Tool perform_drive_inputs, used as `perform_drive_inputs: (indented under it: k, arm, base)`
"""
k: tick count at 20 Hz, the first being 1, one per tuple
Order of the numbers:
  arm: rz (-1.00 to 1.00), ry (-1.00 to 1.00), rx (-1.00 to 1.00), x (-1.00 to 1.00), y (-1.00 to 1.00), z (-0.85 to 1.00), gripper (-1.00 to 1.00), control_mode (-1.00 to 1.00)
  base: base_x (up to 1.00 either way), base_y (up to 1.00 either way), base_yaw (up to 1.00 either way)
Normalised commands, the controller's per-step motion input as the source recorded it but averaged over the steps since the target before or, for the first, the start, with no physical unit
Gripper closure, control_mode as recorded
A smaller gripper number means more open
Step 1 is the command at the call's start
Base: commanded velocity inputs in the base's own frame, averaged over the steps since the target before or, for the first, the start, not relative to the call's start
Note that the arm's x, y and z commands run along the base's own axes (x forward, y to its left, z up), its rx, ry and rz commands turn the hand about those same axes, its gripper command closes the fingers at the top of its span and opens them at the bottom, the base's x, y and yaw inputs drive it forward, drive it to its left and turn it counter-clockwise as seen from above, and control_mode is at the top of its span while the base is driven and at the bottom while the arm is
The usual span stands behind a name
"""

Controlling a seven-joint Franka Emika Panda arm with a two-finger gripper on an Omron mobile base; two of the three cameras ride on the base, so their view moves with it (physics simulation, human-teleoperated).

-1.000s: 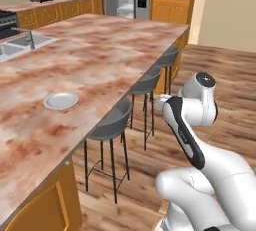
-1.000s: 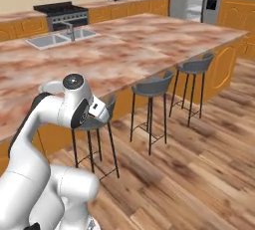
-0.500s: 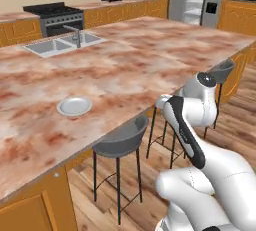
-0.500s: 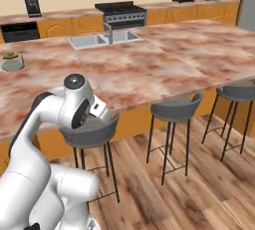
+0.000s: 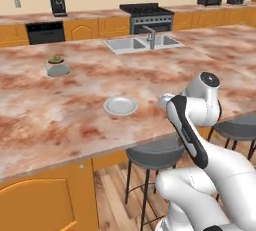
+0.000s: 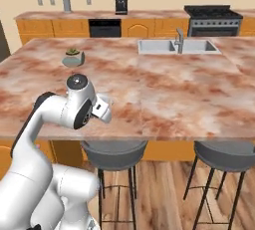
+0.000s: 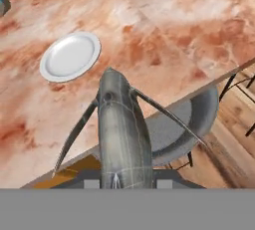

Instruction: Take the fish from the fridge and place it on the digital scale on the counter by the fridge. Wait a few seconds for a reading, then move it to the plate on the dining counter.

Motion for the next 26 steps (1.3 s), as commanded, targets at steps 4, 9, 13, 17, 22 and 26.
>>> perform_drive_inputs:
  k: [4, 9, 13, 17, 22, 26]
  arm:
    - [0.0, 0.0, 0.0, 0.0, 0.0, 0.0, 1.0, 1.0]
    - [0.0, 0.0, 0.0, 0.0, 0.0, 0.0, 1.0, 1.0]
    - [0.26, 0.1, 0.0, 1.0, -0.48, -0.2, 1.0, -1.0]
    - [0.13, 0.17, 0.0, 1.0, -0.43, -0.43, 1.0, -1.0]
    - [0.07, 0.19, 0.0, 1.0, -0.07, -0.52, 1.0, -1.0]
    - [0.04, 0.18, -0.02, 1.0, 0.0, -0.5, 1.0, -1.0]
  base:
    - [0.76, -0.26, 0.69]
    - [0.98, -0.39, 0.47]
    - [0.0, 0.0, 0.0]
    - [0.0, 0.0, 0.0]
    - [0.0, 0.0, 0.0]
    - [0.0, 0.0, 0.0]
